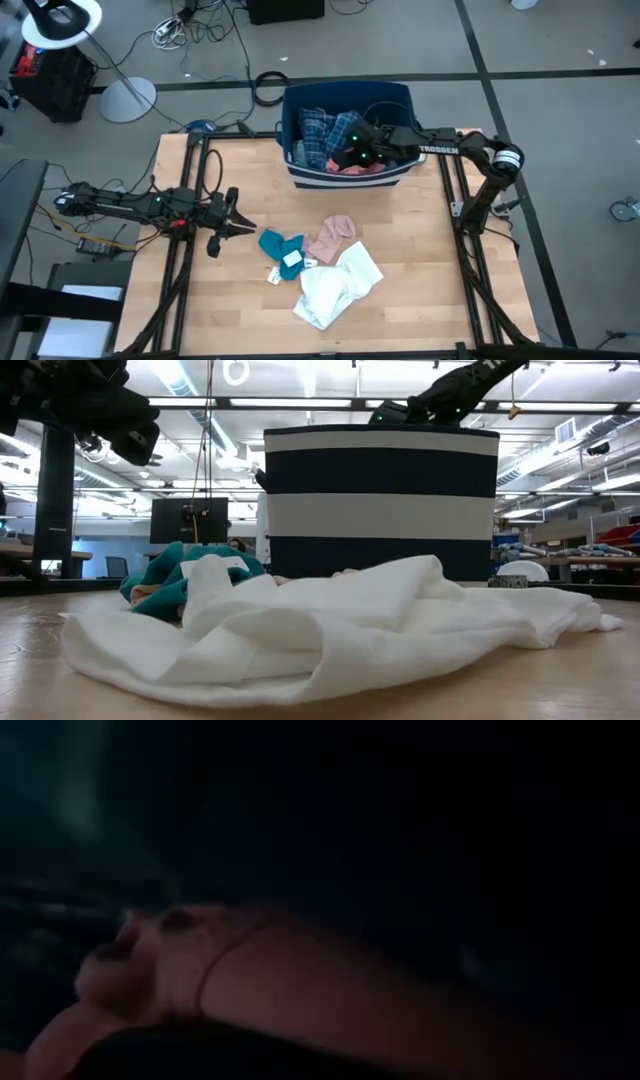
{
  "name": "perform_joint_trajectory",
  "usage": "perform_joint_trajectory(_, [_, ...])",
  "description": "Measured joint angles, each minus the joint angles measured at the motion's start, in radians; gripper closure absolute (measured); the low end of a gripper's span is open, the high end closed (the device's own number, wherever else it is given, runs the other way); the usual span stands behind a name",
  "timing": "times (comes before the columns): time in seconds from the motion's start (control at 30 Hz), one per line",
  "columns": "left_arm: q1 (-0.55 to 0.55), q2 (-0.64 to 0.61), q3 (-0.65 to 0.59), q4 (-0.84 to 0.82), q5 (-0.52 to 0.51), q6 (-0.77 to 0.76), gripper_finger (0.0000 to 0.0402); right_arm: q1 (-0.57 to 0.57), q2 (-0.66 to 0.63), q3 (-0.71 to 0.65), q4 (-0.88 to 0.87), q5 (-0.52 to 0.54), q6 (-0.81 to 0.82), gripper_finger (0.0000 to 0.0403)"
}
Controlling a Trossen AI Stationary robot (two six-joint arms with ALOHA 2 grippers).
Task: Sort clothes
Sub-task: Put the light orange underwear into the blue bin, then put the light pink socks into the blue bin
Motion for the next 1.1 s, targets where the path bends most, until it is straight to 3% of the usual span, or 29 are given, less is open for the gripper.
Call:
perform_joint_trajectory(0.5, [0.0,0.0,0.0,0.022,-0.017,0.058,0.0332,0.008,-0.312,0.0,0.024,0.006,-0.046,0.0235])
perform_joint_trajectory(0.63, [0.0,0.0,0.0,0.035,-0.017,0.058,0.0332,0.03,-0.415,0.0,0.028,0.051,-0.085,0.0231])
perform_joint_trajectory(0.9, [0.0,0.0,0.0,0.044,-0.017,0.058,0.0332,0.176,-0.598,0.002,0.118,0.268,-0.25,0.0244])
perform_joint_trajectory(1.1, [0.0,0.0,0.0,0.043,-0.017,0.057,0.0332,0.328,-0.64,0.004,0.221,0.284,-0.314,0.0248])
